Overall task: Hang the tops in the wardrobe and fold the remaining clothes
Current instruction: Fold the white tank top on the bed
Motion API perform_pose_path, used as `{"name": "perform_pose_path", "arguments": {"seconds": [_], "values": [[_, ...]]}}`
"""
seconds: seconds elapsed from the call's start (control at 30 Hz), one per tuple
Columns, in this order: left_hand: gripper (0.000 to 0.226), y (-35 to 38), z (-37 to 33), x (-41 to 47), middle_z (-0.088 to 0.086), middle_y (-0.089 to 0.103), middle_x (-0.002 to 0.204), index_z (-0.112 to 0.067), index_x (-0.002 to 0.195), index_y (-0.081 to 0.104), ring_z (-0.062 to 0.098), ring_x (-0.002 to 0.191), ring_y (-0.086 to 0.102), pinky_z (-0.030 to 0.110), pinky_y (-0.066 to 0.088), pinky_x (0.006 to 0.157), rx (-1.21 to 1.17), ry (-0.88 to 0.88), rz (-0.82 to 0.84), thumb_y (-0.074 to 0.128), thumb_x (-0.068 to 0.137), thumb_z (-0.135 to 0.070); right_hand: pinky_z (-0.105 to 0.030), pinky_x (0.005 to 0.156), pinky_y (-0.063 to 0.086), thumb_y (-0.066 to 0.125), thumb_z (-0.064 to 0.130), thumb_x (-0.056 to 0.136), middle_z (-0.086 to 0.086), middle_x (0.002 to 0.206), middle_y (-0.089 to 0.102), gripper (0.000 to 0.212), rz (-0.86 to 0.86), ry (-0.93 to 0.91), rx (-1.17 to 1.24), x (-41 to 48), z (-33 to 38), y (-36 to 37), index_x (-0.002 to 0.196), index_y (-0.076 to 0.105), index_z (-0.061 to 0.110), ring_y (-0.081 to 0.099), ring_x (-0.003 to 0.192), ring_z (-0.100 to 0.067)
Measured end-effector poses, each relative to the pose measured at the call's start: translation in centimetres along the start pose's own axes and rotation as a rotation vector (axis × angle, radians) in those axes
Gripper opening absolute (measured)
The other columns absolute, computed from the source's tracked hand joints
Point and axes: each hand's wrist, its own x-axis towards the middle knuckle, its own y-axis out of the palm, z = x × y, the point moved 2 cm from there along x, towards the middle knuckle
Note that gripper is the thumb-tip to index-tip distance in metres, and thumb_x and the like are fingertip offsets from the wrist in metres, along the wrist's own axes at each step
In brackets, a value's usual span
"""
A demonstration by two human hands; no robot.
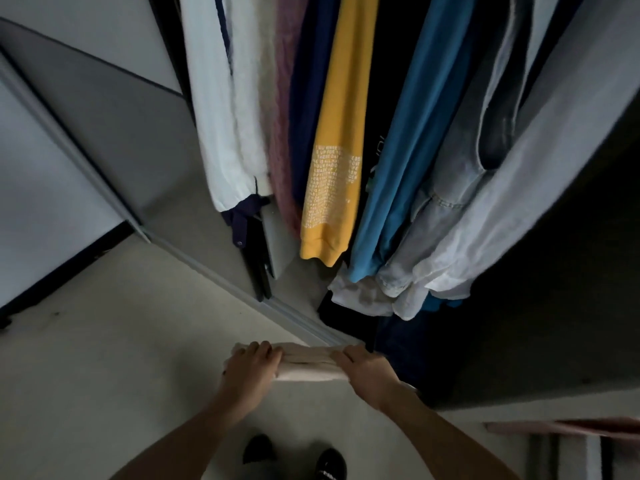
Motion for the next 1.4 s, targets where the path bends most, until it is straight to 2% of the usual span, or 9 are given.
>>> {"name": "perform_pose_path", "arguments": {"seconds": [0.43,0.63,0.77,0.87,0.93,1.1,1.27,1.33,1.4], "values": [[0.046,7.8,8.8,12.6,0.003,0.064,0.065,-0.015,0.067,0.067,0.025,0.050,0.061,0.033,0.047,0.034,-0.033,0.068,-0.005,0.089,0.026,-0.016,-0.018,0.032,0.040,0.088,0.006,0.025,-0.002,0.078,0.070,0.064,-0.214,0.083,-0.016,12.0,-5.0,6.4,0.086,0.074,0.016,0.066,0.058,-0.015],[0.045,21.8,9.3,21.5,0.005,0.060,0.063,-0.014,0.068,0.066,0.026,0.050,0.059,0.029,0.050,0.048,0.075,0.198,-0.071,0.086,0.028,-0.016,-0.018,0.039,0.046,0.086,0.007,0.027,-0.004,0.091,0.073,0.064,-0.243,0.012,-0.088,17.5,-13.3,19.7,0.090,0.076,0.011,0.070,0.070,-0.016],[0.040,32.2,9.0,28.9,0.007,0.061,0.102,-0.016,0.107,0.060,0.026,0.091,0.061,0.033,0.051,0.072,0.117,0.177,-0.061,0.072,0.069,-0.025,-0.022,0.039,0.047,0.082,0.008,0.053,-0.012,0.078,0.071,0.038,-0.331,0.059,-0.126,21.1,-19.4,28.6,0.090,0.075,0.005,0.068,0.061,-0.022],[0.039,38.4,7.8,33.0,0.004,0.062,0.066,-0.016,0.070,0.067,0.024,0.050,0.061,0.024,0.044,0.040,0.100,0.254,-0.180,0.087,0.036,-0.020,-0.021,0.043,0.047,0.087,0.001,0.045,-0.009,0.081,0.070,0.050,-0.407,0.090,-0.149,22.4,-24.1,35.5,0.092,0.073,0.006,0.067,0.063,-0.022],[0.038,42.4,7.4,35.0,0.005,0.060,0.061,-0.014,0.064,0.066,0.027,0.045,0.059,0.025,0.043,0.036,0.047,0.232,-0.243,0.087,0.032,-0.016,-0.020,0.043,0.048,0.086,-0.001,0.046,-0.009,0.085,0.071,0.050,-0.450,0.111,-0.136,22.8,-26.3,39.5,0.093,0.073,0.006,0.067,0.066,-0.022],[0.031,46.0,6.6,35.7,0.002,0.056,0.115,-0.020,0.114,0.053,0.027,0.104,0.058,0.034,0.049,0.077,0.020,0.111,-0.009,0.055,0.084,-0.027,-0.021,0.038,0.046,0.086,-0.001,0.043,-0.009,0.075,0.069,0.049,-0.435,0.186,-0.117,22.1,-26.6,41.6,0.090,0.074,0.007,0.066,0.061,-0.022],[0.048,39.3,3.4,41.9,0.011,0.054,0.115,-0.019,0.126,0.052,0.033,0.108,0.051,0.039,0.045,0.078,-0.079,0.074,-0.328,0.062,0.079,-0.022,-0.026,0.053,0.051,0.060,0.010,0.059,-0.009,0.076,0.069,0.035,-0.633,0.237,-0.419,22.8,-32.0,32.7,0.091,0.075,0.013,0.066,0.063,-0.026],[0.075,37.9,1.3,44.7,0.013,0.039,0.138,-0.024,0.144,0.030,0.033,0.128,0.034,0.040,0.034,0.097,-0.062,0.116,-0.316,0.064,0.079,-0.039,-0.031,0.064,0.050,0.048,0.012,0.060,-0.008,0.085,0.070,0.046,-0.728,0.361,-0.514,22.1,-34.2,30.2,0.098,0.073,0.015,0.067,0.076,-0.027],[0.093,38.5,-0.7,46.2,0.011,0.009,0.156,-0.029,0.150,0.005,0.031,0.142,0.010,0.045,0.020,0.109,-0.123,0.139,-0.118,0.062,0.080,-0.050,-0.042,0.085,0.046,0.061,0.012,0.069,-0.016,0.124,0.058,0.062,-0.490,0.553,-0.489,20.7,-36.4,30.9,0.130,0.055,0.018,0.056,0.113,-0.032]]}}
